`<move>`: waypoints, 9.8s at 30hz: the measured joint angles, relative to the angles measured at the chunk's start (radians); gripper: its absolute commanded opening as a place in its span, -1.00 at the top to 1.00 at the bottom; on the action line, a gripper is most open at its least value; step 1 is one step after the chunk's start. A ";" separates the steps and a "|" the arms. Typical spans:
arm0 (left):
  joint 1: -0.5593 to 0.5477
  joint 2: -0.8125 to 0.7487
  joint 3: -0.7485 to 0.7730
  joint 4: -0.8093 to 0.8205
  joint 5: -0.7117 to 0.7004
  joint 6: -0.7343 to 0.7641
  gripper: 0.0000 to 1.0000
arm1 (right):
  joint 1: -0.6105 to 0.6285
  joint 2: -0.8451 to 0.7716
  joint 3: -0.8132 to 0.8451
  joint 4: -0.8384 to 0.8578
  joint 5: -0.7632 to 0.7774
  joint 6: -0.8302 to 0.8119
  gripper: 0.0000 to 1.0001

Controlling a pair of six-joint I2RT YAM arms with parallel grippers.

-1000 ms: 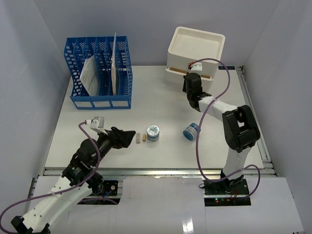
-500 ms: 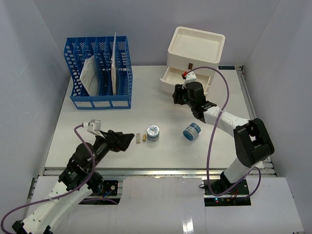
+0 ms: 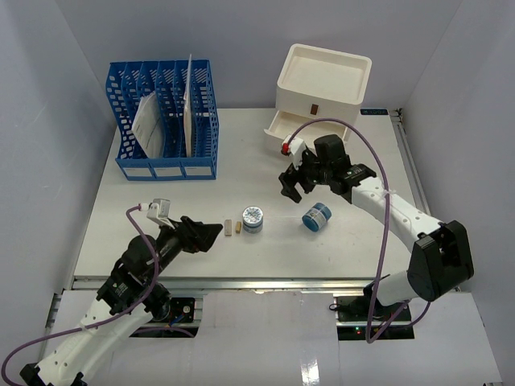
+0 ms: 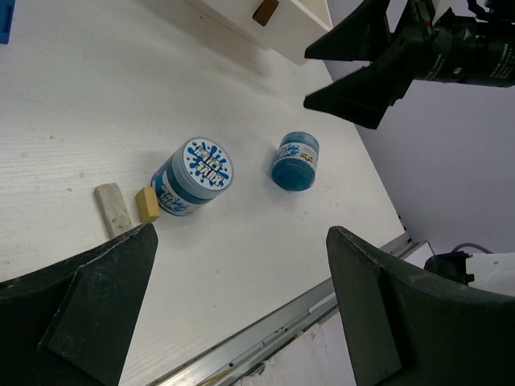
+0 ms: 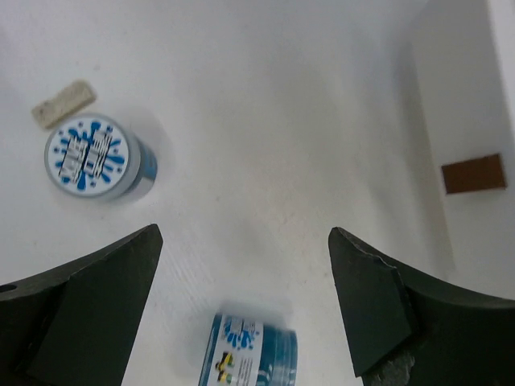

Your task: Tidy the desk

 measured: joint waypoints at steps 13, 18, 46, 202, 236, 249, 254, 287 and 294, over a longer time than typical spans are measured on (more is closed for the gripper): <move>0.000 0.035 0.000 0.000 0.010 -0.009 -0.96 | 0.001 -0.158 -0.157 -0.241 0.341 0.087 -0.80; 0.000 0.033 0.000 0.000 0.009 -0.009 -0.96 | 0.000 -0.102 -0.174 -0.238 0.401 0.128 -0.80; 0.000 0.028 -0.011 0.008 0.043 -0.011 -0.96 | 0.000 0.059 -0.172 -0.301 0.140 -0.094 -0.92; -0.273 1.385 0.650 -0.109 -0.348 0.254 0.18 | -0.354 -0.212 -0.203 -0.108 -0.562 -0.233 -0.84; -0.006 1.108 0.284 0.415 0.420 -0.110 0.54 | 0.334 -0.069 -0.238 0.216 0.014 -0.097 -0.84; 0.037 1.090 0.278 0.451 0.468 -0.142 -0.43 | 0.341 -0.021 -0.213 0.206 0.038 -0.100 0.68; 0.089 1.043 0.262 0.455 0.502 -0.151 -0.81 | 0.343 -0.028 -0.190 0.198 0.030 -0.150 0.72; 0.287 0.303 0.169 0.019 0.286 0.247 -0.96 | 0.058 0.589 0.523 0.368 0.695 -0.529 -0.96; 0.287 0.306 0.169 -0.001 0.296 0.254 -0.96 | 0.053 0.539 0.519 0.339 0.686 -0.476 -0.91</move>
